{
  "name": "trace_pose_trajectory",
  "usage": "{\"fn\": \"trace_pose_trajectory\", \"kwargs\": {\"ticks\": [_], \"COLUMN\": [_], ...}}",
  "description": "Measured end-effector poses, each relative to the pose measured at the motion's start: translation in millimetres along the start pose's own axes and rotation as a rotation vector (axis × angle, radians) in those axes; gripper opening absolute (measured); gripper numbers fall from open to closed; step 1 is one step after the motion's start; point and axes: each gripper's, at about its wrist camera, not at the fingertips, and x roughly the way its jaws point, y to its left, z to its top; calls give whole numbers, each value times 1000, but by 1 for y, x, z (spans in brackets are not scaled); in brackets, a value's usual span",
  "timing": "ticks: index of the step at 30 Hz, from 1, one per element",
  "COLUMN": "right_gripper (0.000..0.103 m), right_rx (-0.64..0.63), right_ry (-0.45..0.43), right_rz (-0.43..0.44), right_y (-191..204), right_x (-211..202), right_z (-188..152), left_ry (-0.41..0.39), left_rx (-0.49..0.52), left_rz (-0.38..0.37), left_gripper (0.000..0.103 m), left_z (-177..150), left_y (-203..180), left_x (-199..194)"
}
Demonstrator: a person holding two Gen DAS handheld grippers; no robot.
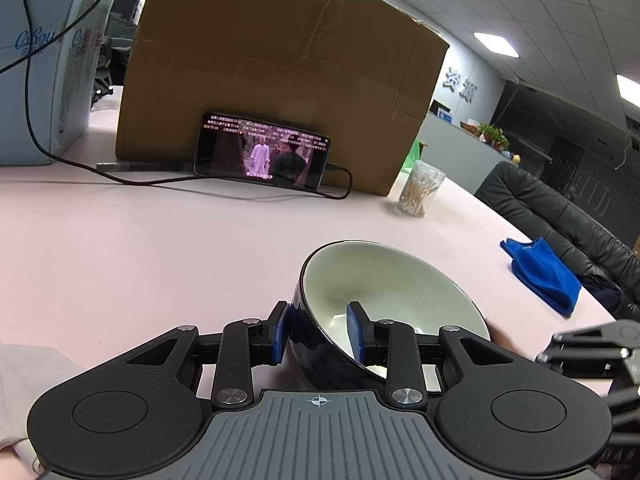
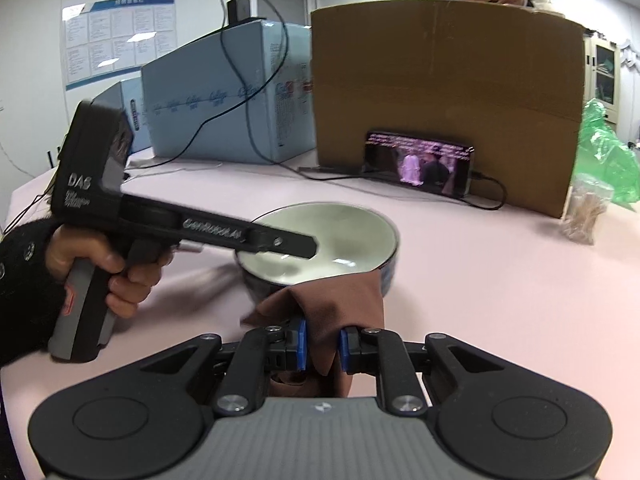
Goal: Clean bowl
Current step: 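Rub the brown cloth along the bowl's outer wall with the right gripper while the left gripper holds the rim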
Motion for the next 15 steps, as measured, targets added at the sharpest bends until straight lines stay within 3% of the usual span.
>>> {"fn": "trace_pose_trajectory", "kwargs": {"ticks": [3, 8, 15], "right_gripper": [19, 18, 16], "right_rx": [-2, -20, -6], "right_ry": [18, 21, 9], "right_rz": [64, 102, 62], "right_y": [8, 17, 8], "right_x": [7, 11, 3], "right_z": [-3, -1, 0], "left_ry": [0, -1, -1], "left_rx": [1, 1, 0], "left_rz": [0, 0, -1], "left_gripper": [30, 30, 30], "left_z": [0, 0, 0], "left_y": [0, 0, 0], "left_x": [0, 0, 0]}}
